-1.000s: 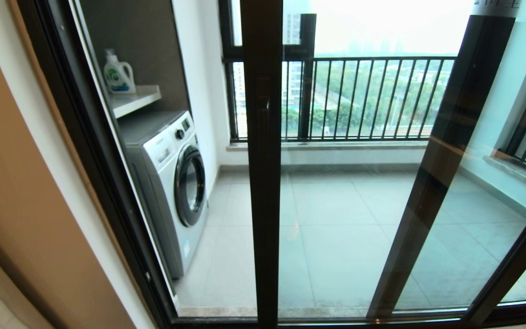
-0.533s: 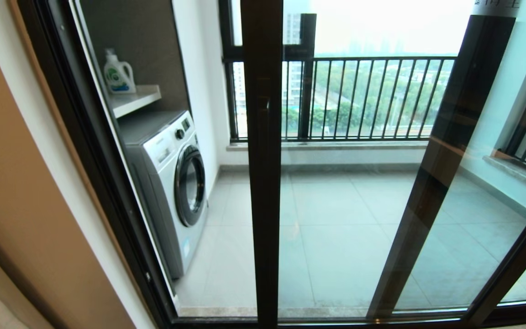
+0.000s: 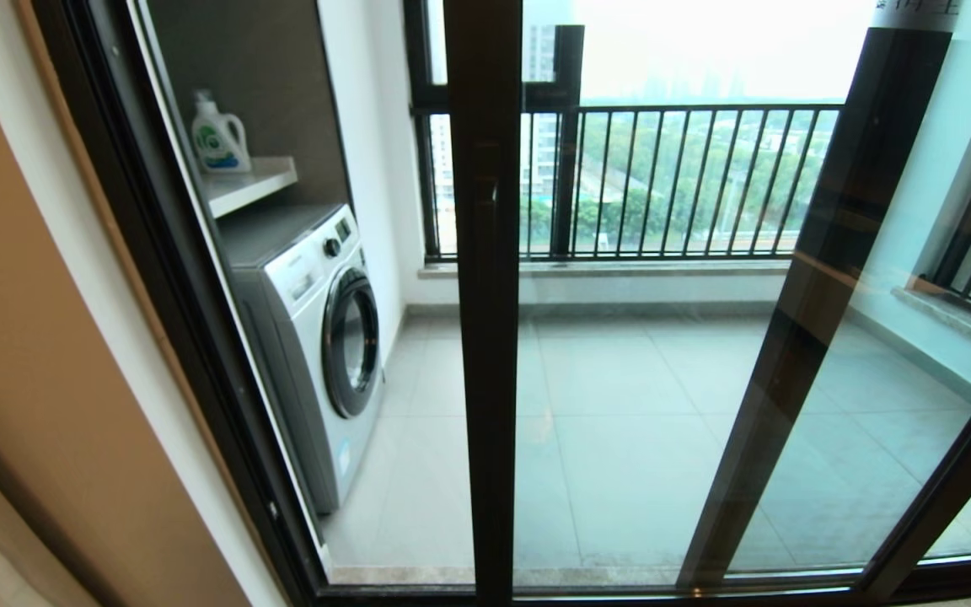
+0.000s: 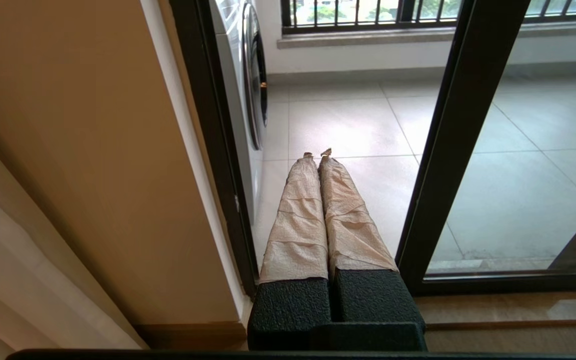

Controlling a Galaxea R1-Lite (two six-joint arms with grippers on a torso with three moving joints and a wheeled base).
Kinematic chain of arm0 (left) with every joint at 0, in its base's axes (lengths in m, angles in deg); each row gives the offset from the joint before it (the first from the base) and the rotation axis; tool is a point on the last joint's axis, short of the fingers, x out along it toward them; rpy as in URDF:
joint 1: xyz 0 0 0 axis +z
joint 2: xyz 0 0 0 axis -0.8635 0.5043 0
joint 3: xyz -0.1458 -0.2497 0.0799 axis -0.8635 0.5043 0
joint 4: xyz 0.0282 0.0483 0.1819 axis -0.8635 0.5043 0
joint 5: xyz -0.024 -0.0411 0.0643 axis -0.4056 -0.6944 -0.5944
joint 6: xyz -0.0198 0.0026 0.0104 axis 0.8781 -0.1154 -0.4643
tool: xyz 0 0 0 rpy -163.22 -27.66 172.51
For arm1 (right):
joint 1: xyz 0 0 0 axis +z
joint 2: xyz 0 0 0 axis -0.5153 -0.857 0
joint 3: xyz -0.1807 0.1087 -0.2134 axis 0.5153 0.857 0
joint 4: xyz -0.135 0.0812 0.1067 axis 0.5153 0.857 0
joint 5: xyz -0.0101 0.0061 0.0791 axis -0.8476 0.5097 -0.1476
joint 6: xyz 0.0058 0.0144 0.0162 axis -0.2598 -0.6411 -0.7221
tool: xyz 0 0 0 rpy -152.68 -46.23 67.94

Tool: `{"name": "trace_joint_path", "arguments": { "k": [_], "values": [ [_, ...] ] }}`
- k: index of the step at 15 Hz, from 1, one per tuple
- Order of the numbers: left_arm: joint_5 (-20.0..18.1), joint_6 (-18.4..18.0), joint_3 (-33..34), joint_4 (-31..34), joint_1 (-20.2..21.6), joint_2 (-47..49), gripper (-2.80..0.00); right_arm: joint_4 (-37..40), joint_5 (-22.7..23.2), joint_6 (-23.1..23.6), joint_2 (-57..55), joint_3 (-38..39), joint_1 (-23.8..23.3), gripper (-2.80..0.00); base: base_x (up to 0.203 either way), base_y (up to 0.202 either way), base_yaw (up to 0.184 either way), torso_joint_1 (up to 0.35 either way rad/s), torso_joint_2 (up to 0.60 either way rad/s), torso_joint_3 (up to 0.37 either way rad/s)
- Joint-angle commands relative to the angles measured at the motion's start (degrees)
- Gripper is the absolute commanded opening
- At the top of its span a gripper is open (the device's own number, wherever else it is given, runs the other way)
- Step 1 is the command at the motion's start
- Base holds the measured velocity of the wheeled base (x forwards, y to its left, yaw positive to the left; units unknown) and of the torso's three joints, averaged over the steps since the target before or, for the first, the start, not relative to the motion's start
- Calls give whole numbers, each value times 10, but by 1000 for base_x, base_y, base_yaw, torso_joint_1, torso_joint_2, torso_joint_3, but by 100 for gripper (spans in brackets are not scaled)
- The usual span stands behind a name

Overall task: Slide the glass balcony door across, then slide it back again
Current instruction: Close the slid door

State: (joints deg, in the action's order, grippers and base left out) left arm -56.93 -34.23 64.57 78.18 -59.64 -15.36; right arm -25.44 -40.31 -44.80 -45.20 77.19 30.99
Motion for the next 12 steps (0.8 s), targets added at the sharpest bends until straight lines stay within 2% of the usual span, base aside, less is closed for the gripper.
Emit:
{"name": "trace_joint_path", "arguments": {
  "k": [1, 5, 8, 12],
  "values": [
    [0, 0, 0, 1, 0, 1, -280, 0, 0, 2, -1, 7, -1, -280, 0, 0, 0, 0, 0, 0],
    [0, -1, 0, 0, 0, 1, -280, 0, 0, 2, -1, 7, -1, -280, 0, 0, 0, 0, 0, 0],
    [-3, -27, 1, 1, 0, 1, -280, 0, 0, -1, -1, 7, 0, -280, 0, 0, 0, 0, 0, 0],
    [-3, -22, -13, -4, 0, 1, -280, 0, -1, -2, -1, 7, 0, -280, 0, 0, 0, 0, 0, 0]
  ]
}}
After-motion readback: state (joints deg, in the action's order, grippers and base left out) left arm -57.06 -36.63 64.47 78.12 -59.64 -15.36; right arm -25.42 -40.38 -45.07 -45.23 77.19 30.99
